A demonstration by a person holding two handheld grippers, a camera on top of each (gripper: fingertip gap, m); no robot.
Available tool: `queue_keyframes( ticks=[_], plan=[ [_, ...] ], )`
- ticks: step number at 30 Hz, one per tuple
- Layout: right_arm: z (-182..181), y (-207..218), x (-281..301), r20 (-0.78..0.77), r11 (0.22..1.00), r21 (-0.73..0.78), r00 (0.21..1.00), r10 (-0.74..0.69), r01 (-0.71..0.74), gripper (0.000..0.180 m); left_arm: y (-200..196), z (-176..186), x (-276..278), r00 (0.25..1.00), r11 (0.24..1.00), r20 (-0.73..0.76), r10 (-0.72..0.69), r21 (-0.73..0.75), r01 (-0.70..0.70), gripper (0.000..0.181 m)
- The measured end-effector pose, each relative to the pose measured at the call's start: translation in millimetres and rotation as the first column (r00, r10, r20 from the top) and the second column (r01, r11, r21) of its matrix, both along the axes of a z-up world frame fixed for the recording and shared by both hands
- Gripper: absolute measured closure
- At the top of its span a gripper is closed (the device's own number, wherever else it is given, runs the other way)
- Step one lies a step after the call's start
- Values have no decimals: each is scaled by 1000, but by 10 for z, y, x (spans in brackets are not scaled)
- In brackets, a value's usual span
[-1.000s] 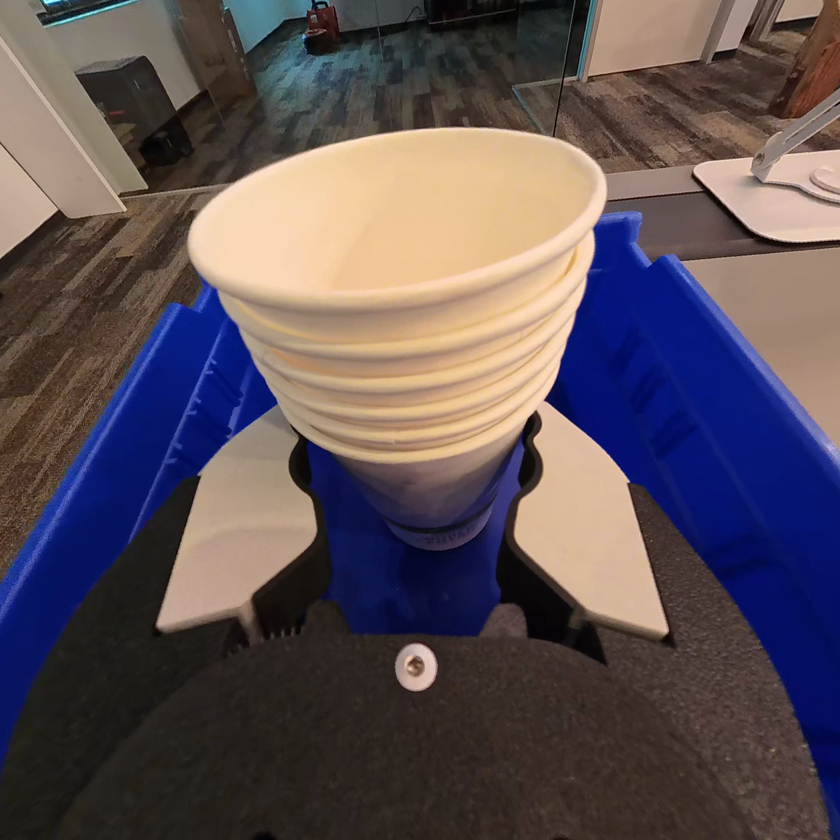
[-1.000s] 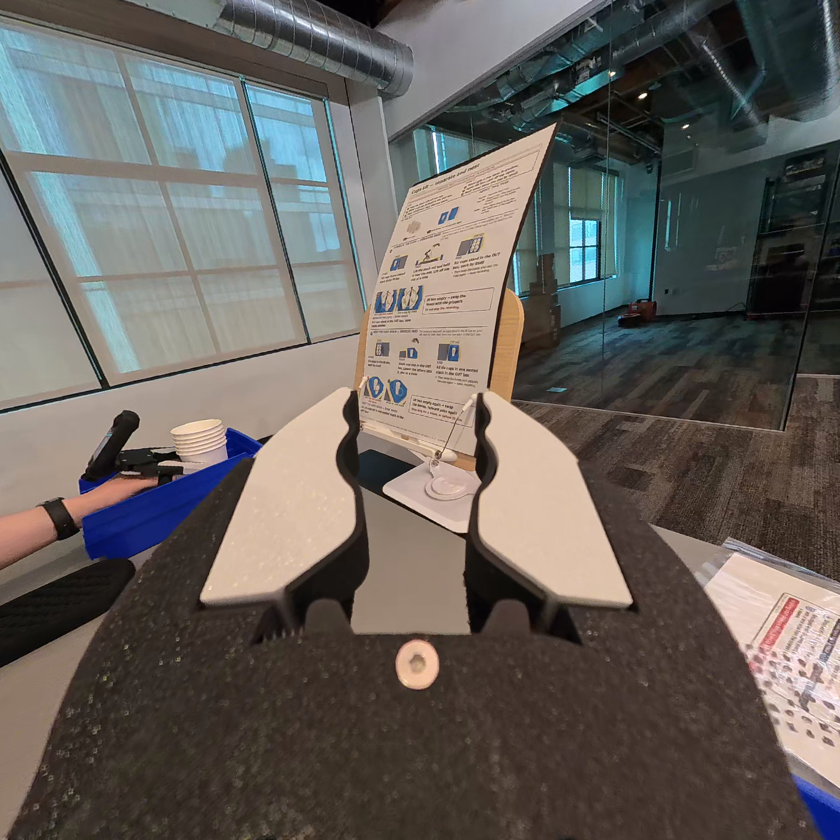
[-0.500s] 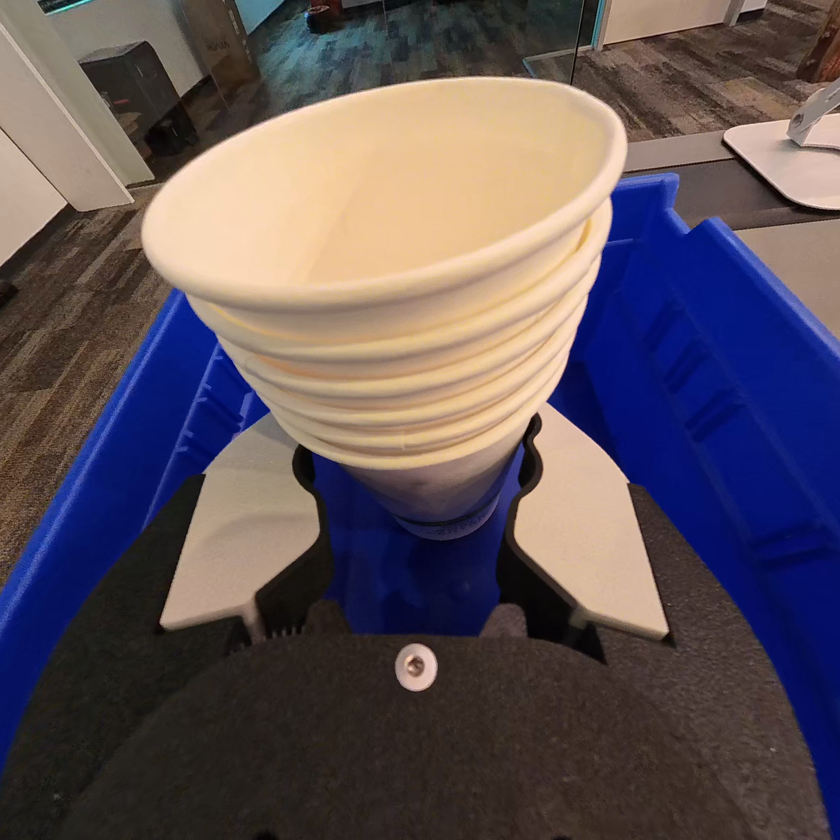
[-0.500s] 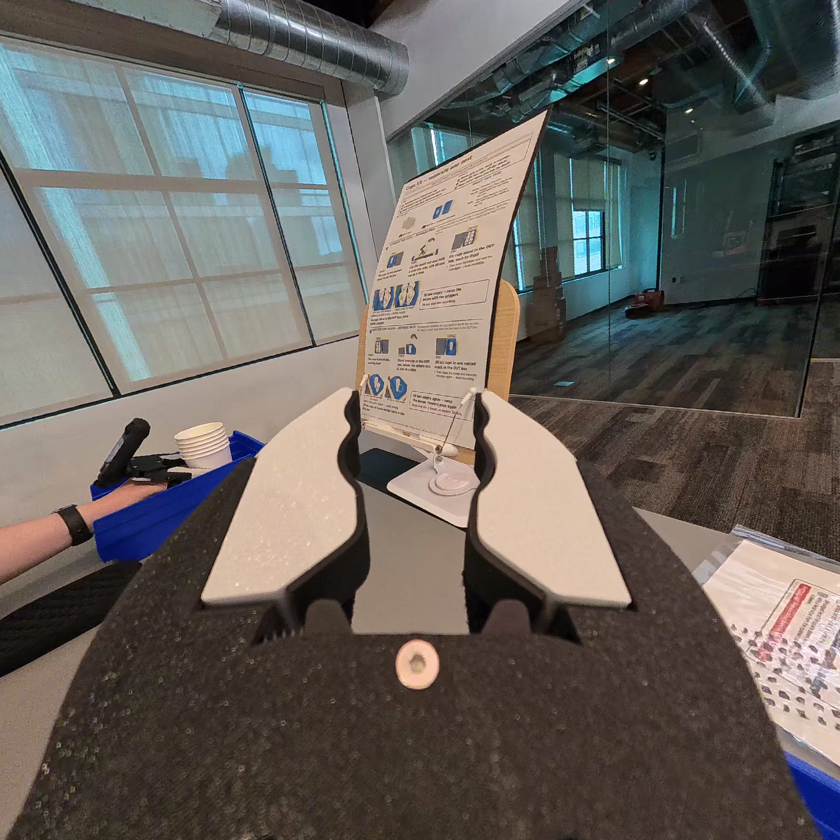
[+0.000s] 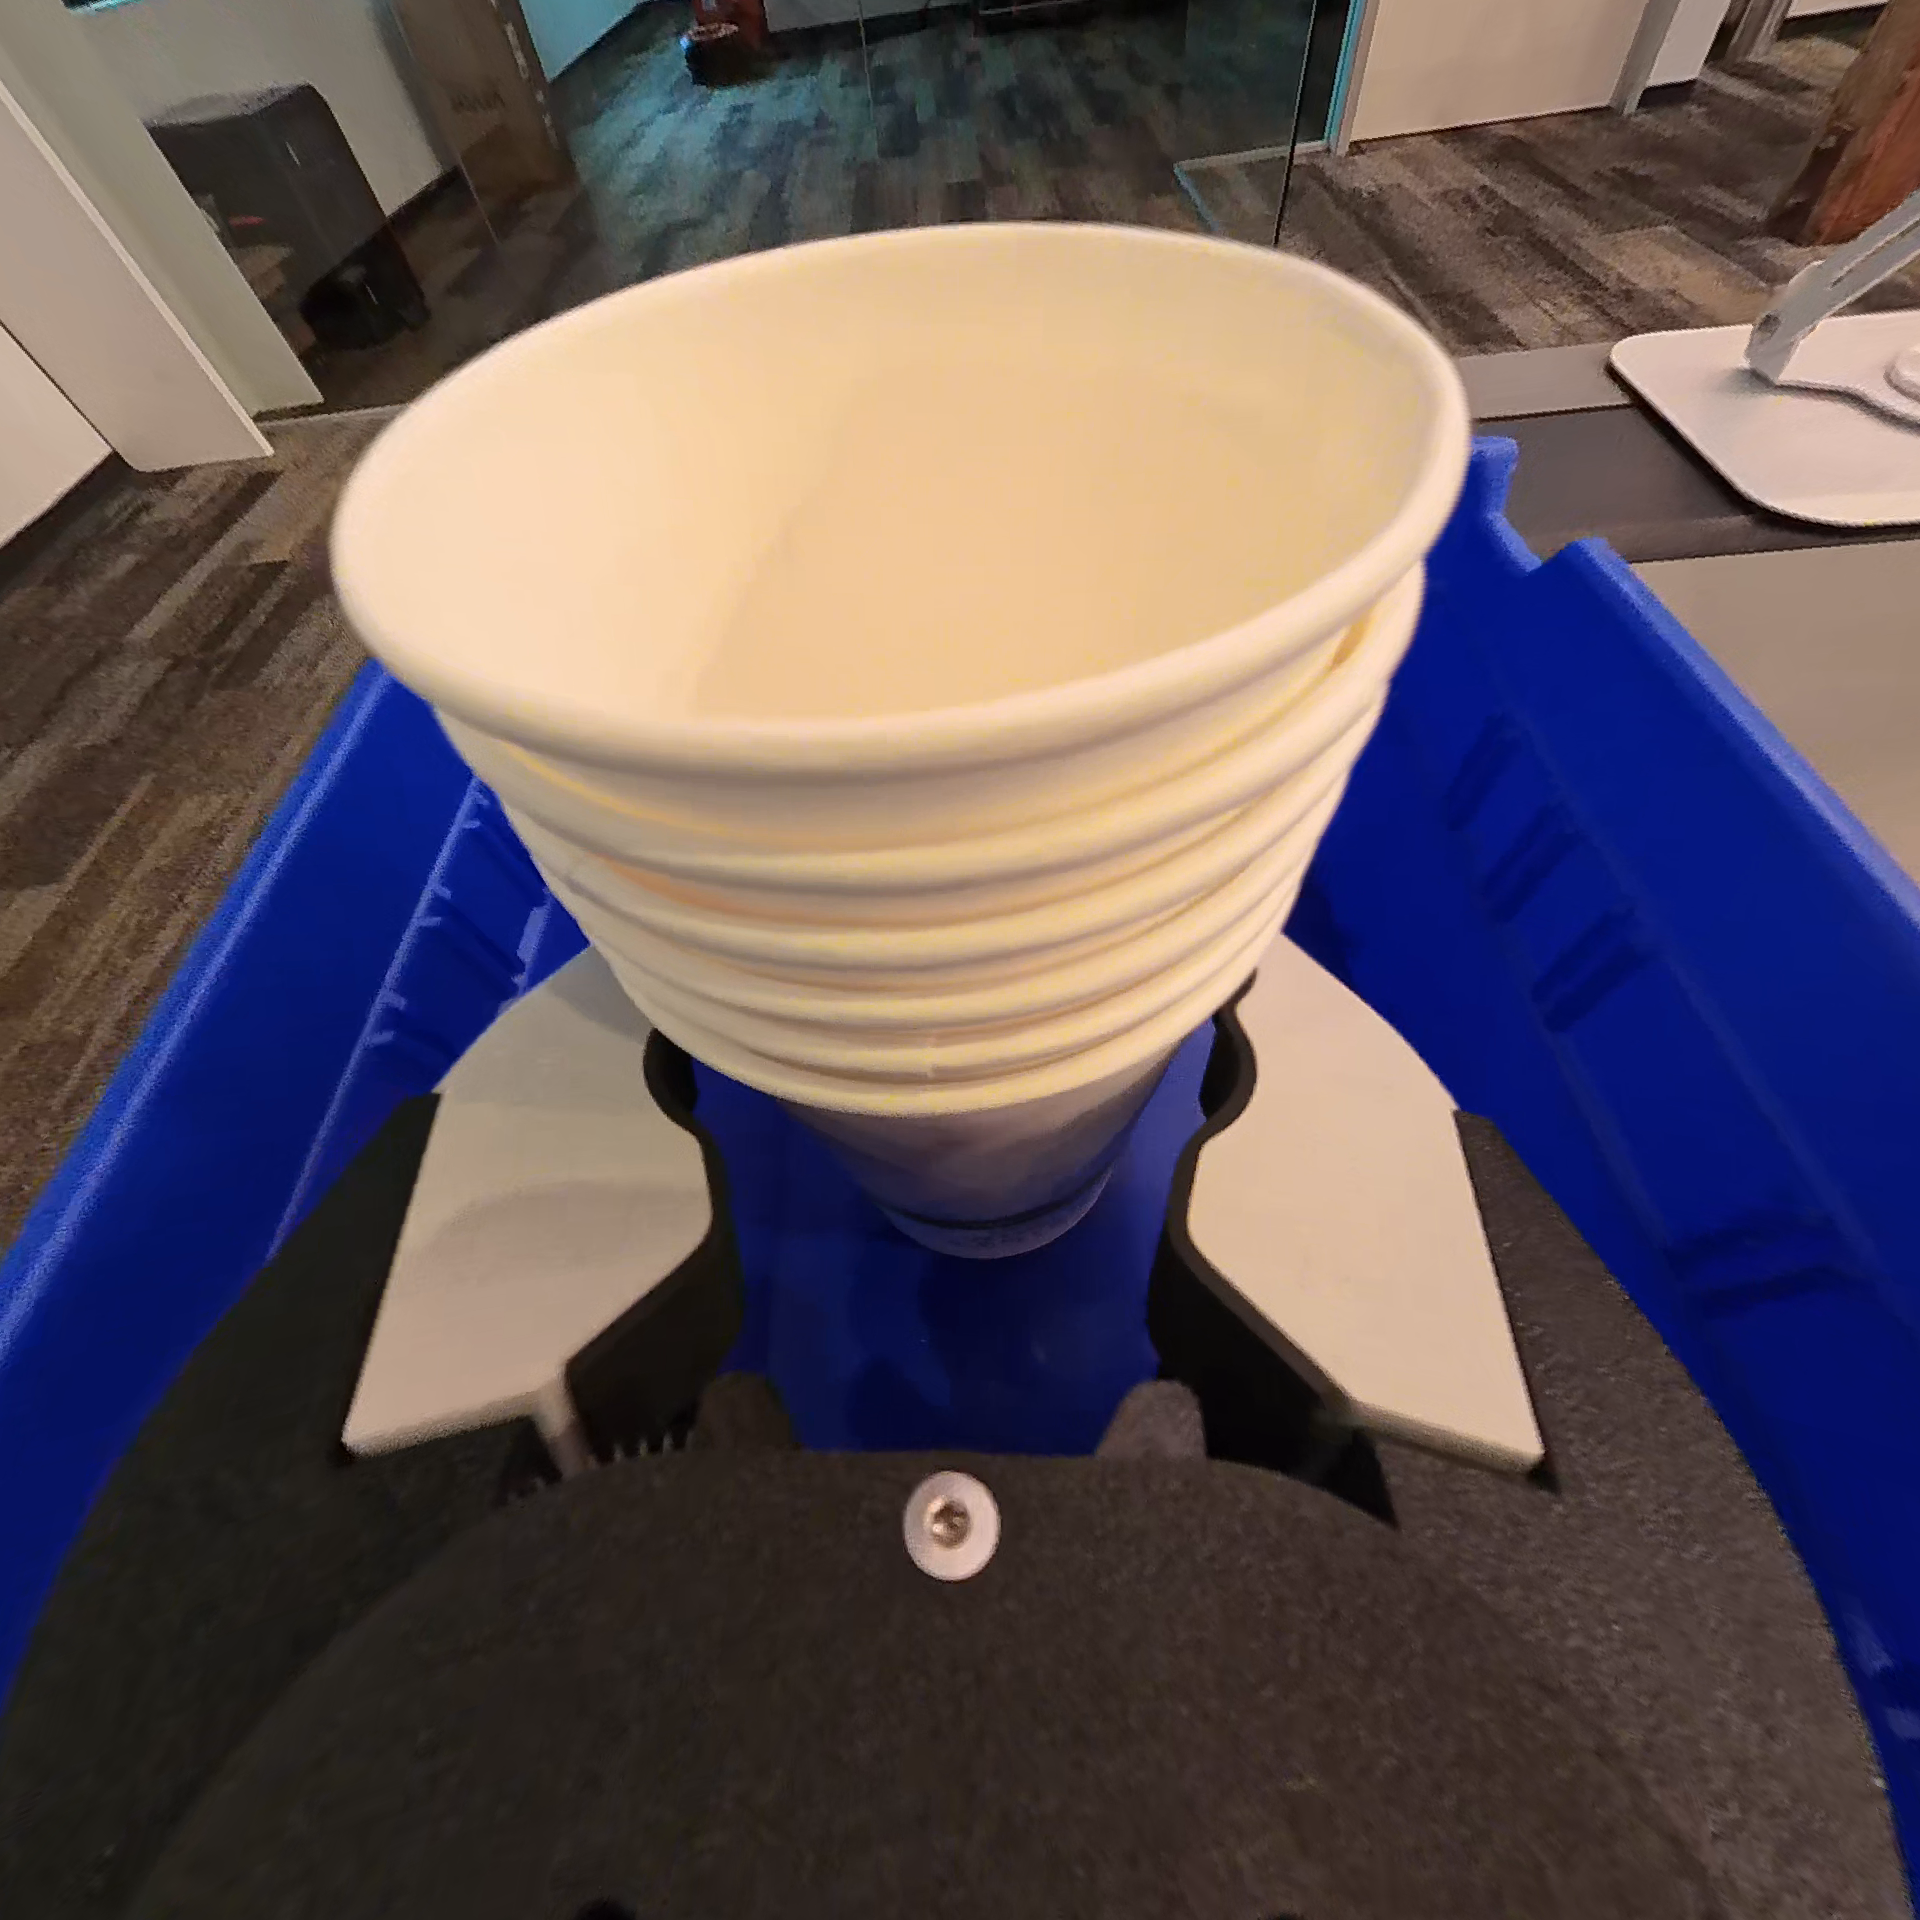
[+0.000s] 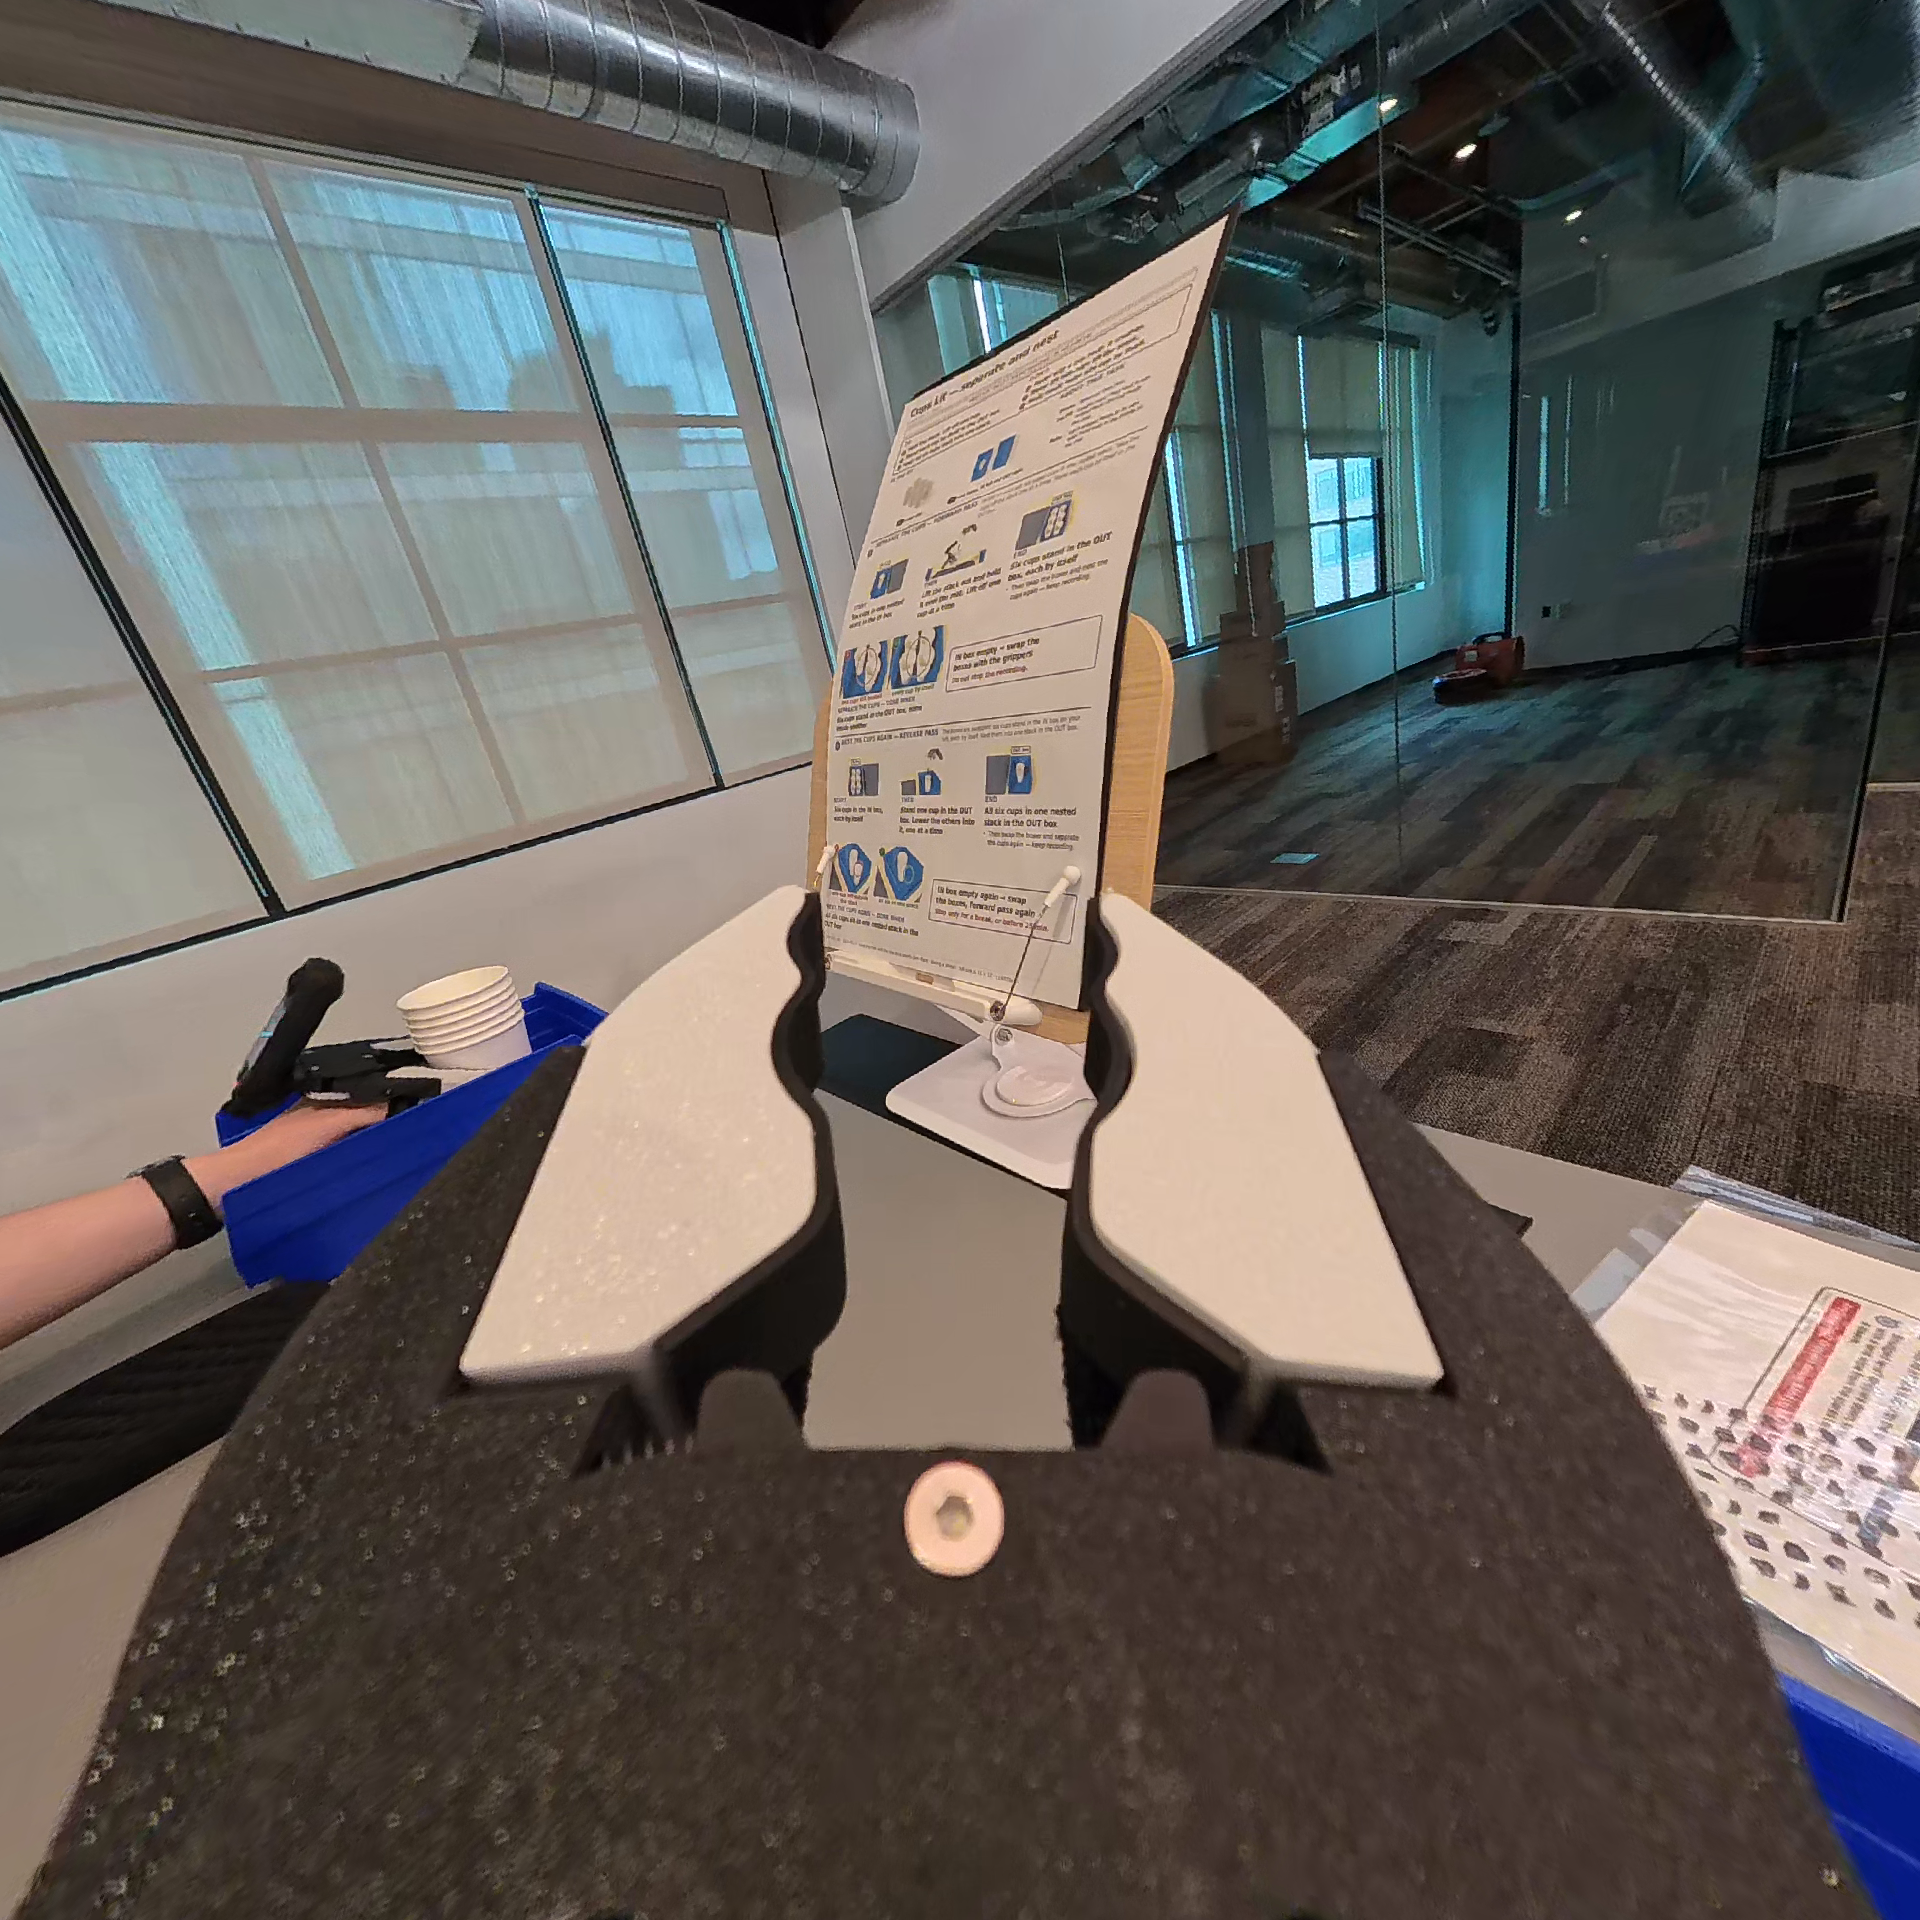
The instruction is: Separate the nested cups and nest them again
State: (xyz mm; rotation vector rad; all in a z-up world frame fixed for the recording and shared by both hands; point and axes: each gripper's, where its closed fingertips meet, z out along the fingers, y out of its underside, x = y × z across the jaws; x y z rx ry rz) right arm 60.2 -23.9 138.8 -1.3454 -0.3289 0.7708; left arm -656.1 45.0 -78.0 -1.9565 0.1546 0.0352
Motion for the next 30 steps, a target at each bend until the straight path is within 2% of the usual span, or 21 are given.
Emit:
queue_keyframes(
  ticks=[5, 10, 15, 30],
  plan=[
    [-2, -4, 24, -5, 1000, 0, 1000, -2, 2, 133, 19, 16, -1, 998, 1000, 67, -4, 13, 3, 88],
    [-6, -9, 46, -14, 1000, 0, 1000, 0, 0, 134, 7, -9, 23, 999, 1000, 46, -7, -1, 7, 85],
    [0, -25, 72, -24, 1000, 4, 1000, 1, -1, 135, 10, -6, 55, 998, 1000, 51, -28, 5, 28, 90],
    [-63, -1, 180, -53, 1000, -10, 999, -1, 0, 138, -35, 37, 151, 997, 997, 13, -72, -34, 72, 91]
  ],
)
